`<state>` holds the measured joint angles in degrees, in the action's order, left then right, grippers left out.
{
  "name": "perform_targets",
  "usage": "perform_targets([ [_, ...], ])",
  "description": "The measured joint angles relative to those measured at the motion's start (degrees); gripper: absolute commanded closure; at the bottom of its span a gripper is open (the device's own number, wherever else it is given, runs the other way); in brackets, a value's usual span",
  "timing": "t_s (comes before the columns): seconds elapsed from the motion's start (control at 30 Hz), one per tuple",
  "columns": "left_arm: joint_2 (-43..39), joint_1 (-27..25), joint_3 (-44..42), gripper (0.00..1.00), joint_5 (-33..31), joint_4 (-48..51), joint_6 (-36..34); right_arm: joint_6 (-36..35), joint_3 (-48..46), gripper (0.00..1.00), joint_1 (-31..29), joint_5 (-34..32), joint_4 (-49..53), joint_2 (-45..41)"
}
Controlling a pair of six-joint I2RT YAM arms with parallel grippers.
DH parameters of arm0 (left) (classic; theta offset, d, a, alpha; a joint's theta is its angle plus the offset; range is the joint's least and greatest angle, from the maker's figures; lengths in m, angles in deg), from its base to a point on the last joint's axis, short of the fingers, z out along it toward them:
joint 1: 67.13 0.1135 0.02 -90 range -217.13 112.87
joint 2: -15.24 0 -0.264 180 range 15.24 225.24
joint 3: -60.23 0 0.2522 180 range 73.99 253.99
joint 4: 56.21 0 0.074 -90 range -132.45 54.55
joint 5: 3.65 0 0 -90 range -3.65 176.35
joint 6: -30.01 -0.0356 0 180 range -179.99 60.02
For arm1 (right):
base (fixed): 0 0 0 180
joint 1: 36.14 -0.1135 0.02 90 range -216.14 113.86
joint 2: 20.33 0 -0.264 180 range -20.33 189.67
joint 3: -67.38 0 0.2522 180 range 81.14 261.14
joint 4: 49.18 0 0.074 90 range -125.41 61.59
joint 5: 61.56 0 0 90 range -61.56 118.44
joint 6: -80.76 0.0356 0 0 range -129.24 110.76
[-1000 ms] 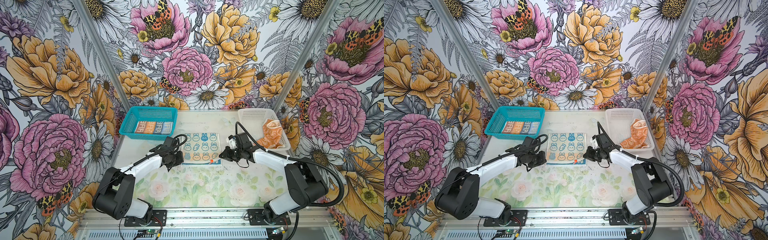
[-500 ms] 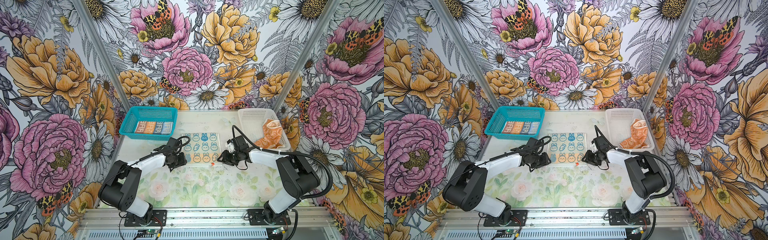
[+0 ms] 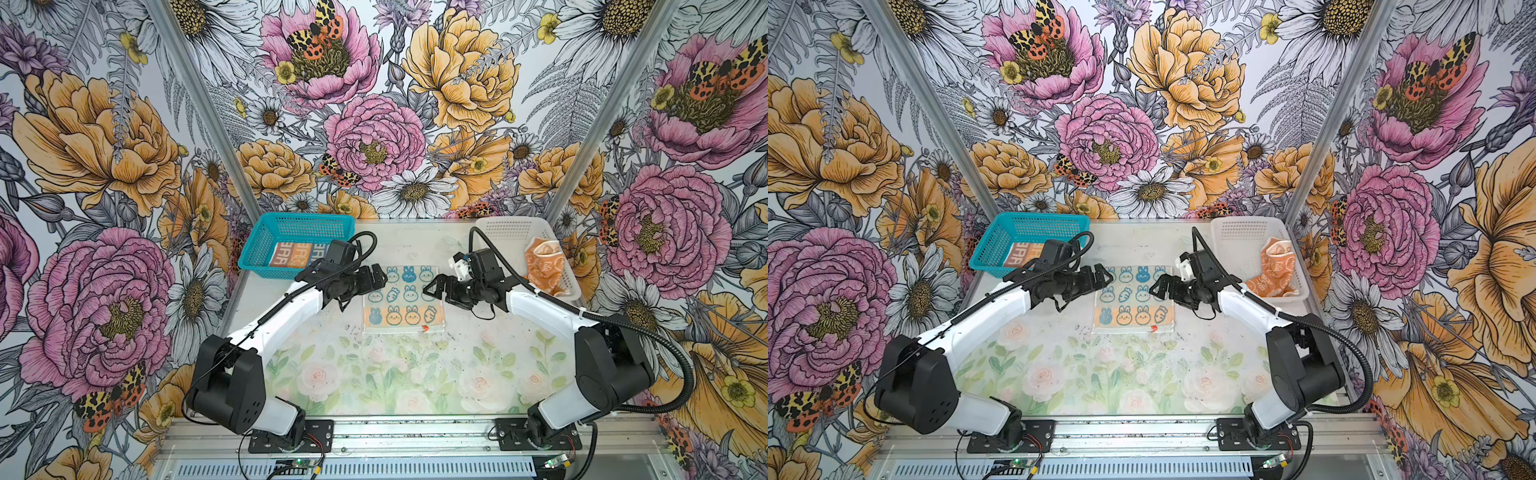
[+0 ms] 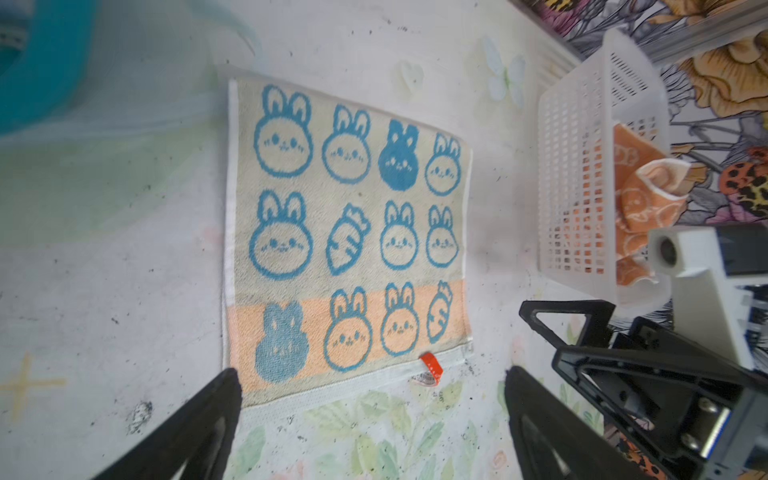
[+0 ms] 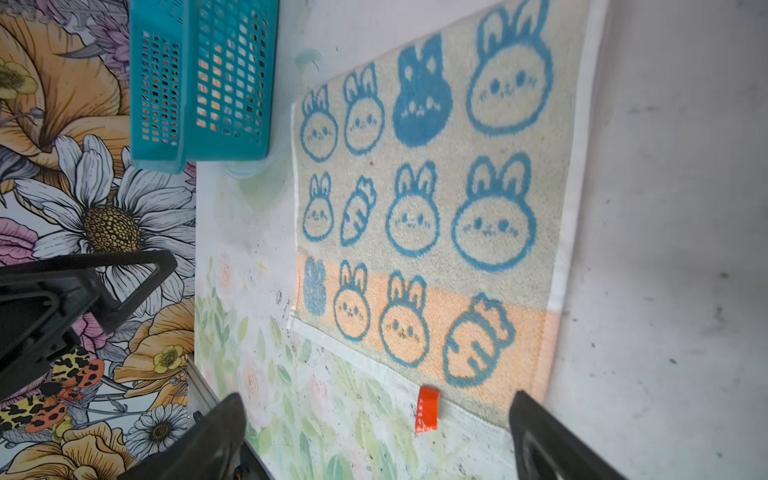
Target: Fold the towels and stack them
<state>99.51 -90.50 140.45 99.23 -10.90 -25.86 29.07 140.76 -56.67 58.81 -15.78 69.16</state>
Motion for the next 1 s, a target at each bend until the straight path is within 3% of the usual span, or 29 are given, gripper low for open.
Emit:
perform_targets([
  [0.27,13.62,0.33,8.68,0.01,3.63,-6.23,2.80,1.68,16.22,0.01,2.67,1.46,-3.10,13.09],
  [0.57,30.16,2.64,16.02,0.01,3.19,-8.63,3.48,8.44,24.17,0.01,3.15,4.92,-11.54,31.78],
  [1.0,37.79,3.78,20.39,0.01,-0.42,-10.38,-0.07,8.24,27.80,0.01,4.85,8.72,-14.78,38.27],
])
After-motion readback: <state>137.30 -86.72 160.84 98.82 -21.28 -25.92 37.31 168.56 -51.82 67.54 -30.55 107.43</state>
